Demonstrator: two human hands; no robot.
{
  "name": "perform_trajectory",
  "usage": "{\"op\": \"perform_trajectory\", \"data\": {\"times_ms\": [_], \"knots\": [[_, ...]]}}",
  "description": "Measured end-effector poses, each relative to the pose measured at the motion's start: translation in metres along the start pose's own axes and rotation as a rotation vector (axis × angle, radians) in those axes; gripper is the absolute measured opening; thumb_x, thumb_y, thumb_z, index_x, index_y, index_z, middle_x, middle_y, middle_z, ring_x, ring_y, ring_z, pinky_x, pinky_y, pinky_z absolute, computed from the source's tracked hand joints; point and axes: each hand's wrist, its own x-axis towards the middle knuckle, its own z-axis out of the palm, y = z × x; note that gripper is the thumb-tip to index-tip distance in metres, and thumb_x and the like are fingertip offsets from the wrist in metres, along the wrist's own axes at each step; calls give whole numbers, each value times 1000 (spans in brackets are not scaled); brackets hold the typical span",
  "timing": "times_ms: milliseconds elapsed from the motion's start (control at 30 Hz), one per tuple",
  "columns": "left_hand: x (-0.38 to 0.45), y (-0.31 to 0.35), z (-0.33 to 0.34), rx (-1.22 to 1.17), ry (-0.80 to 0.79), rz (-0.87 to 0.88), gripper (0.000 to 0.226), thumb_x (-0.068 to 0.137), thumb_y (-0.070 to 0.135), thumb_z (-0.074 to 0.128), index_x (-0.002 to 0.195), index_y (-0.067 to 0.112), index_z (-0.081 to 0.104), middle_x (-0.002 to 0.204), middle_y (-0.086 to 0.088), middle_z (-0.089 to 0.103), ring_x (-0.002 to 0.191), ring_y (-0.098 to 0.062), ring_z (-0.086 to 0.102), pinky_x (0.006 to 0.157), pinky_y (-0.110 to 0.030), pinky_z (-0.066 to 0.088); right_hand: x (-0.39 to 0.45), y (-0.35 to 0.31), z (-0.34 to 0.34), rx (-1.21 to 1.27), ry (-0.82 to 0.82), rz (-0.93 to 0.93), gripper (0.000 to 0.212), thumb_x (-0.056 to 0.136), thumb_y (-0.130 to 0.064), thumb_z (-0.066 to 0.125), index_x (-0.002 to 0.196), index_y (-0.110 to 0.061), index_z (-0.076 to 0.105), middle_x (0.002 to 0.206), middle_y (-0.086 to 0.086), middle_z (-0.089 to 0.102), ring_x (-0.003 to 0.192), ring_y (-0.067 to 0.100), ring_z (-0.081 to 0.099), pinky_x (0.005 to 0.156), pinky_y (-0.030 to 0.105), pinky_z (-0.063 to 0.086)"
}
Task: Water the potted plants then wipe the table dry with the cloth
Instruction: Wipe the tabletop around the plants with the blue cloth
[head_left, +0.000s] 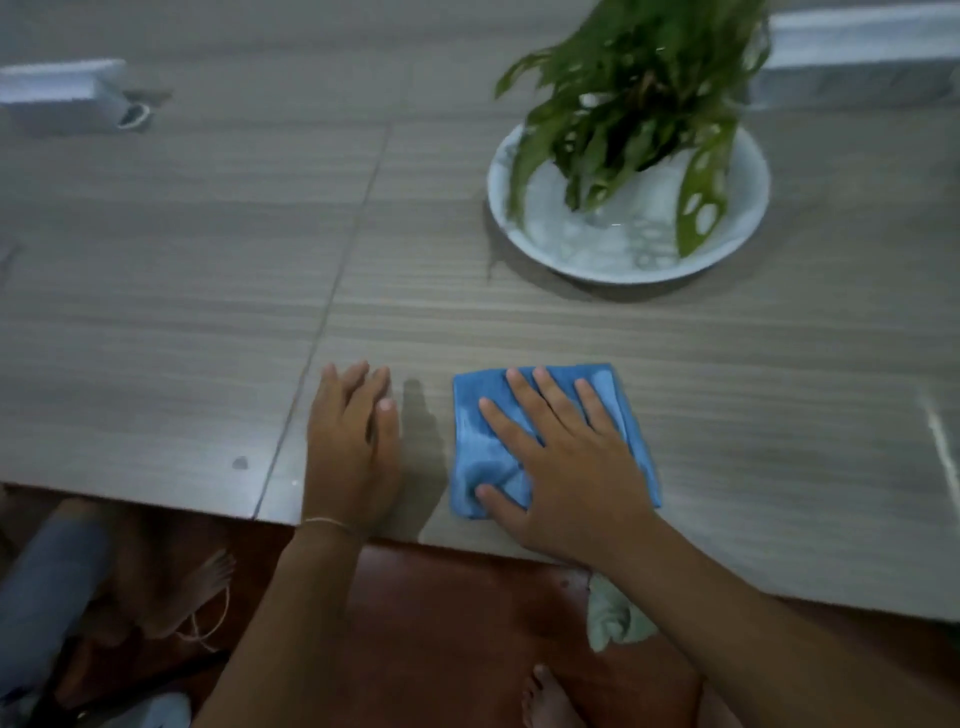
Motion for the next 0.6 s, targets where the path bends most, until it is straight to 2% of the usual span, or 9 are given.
{"op": "perform_trajectory", "data": {"times_ms": [167, 367, 600], "knots": [[-1, 93, 58, -33, -158, 282, 47, 101, 26, 39, 130, -4, 61, 139, -24, 54, 140, -43, 40, 119, -51, 30, -85, 99, -33, -59, 29, 233, 83, 88, -75, 40, 159, -35, 25, 170, 0, 12, 157, 19, 4, 126, 53, 9], [-12, 242, 160, -137, -398, 551, 53, 101, 37, 36, 138, 5, 57, 149, -17, 48, 143, -30, 41, 117, -46, 34, -185, 221, -72, -76, 194, 562, 79, 88, -72, 47, 157, -33, 34, 168, 1, 22, 156, 20, 15, 124, 54, 16], [-56, 409, 268, -149, -600, 802, 52, 100, 37, 36, 140, 9, 56, 151, -16, 45, 140, -32, 44, 114, -48, 39, -290, 341, -111, -106, 253, 893, 80, 89, -75, 36, 158, -37, 27, 170, -3, 15, 157, 15, 5, 126, 52, 8]]}}
